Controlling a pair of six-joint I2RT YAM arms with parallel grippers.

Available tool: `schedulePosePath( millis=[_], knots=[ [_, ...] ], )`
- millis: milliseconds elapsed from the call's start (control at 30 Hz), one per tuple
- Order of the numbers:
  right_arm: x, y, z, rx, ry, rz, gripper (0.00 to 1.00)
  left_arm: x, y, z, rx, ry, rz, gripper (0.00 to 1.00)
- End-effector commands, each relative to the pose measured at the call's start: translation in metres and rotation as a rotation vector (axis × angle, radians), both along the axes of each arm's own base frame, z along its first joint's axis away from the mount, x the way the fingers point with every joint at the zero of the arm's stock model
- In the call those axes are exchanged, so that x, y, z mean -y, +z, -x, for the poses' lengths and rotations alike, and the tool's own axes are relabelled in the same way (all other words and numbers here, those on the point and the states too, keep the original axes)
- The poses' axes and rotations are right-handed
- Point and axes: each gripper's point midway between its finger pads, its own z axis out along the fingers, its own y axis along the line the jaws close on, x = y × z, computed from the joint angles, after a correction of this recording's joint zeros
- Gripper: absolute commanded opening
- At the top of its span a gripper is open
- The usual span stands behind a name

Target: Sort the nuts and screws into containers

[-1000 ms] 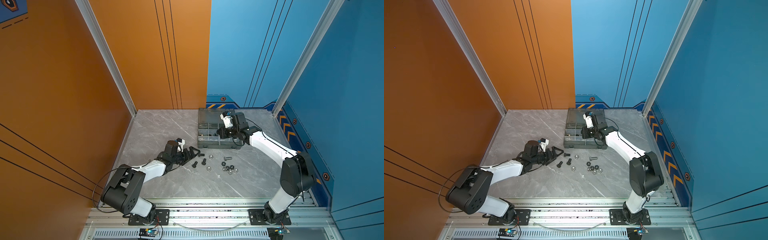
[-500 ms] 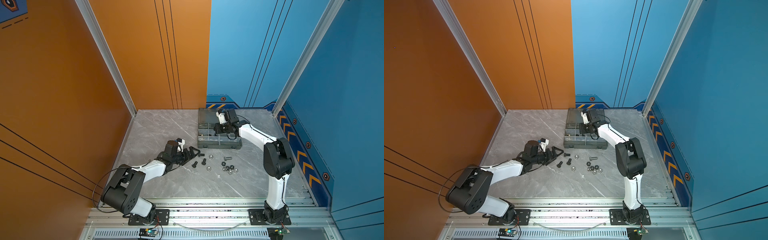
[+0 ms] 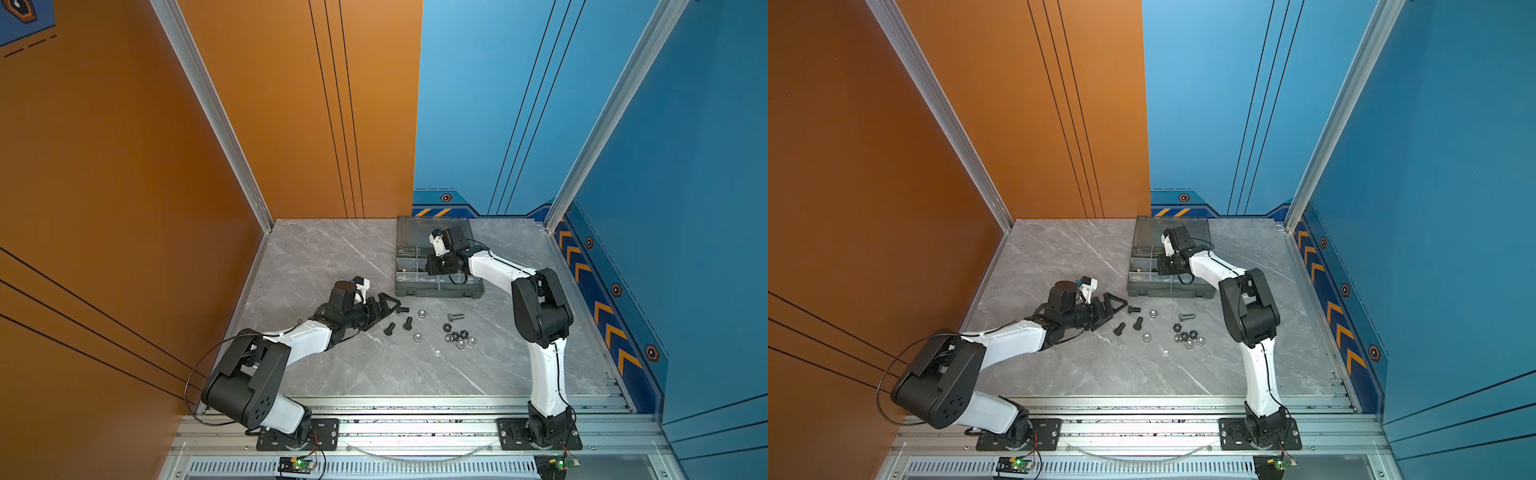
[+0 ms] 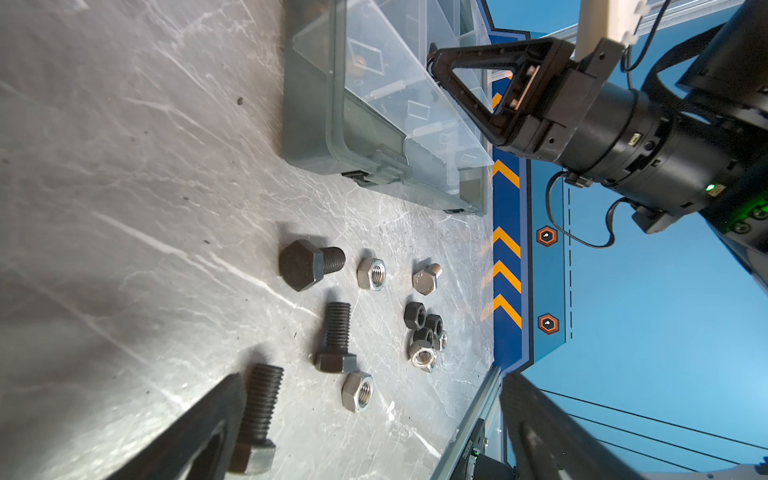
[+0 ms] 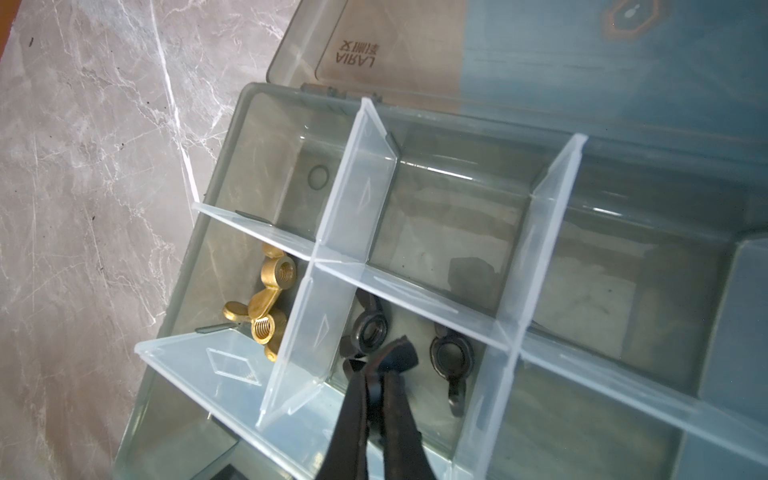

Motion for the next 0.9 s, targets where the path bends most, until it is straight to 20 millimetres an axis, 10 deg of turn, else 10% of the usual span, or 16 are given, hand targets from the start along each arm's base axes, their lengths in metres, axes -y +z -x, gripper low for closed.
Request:
schedulePosePath(
  millis=[0,467,867],
  knots=[
    [-0.003,0.004,-0.001,0.006,-0.001,-0.01,0.01,-0.005,0.001,0.0,0.016,0.009,-0.017,0.98],
    [-0.002,0.005,0.003,0.004,0.002,0.0,0.06,-0.005,0.001,0.001,0.018,0.007,-0.017,0.98],
    [0.004,0.036,0.006,0.075,0.006,0.022,0.36,-0.005,0.005,0.001,0.026,0.009,-0.012,0.98]
  ],
)
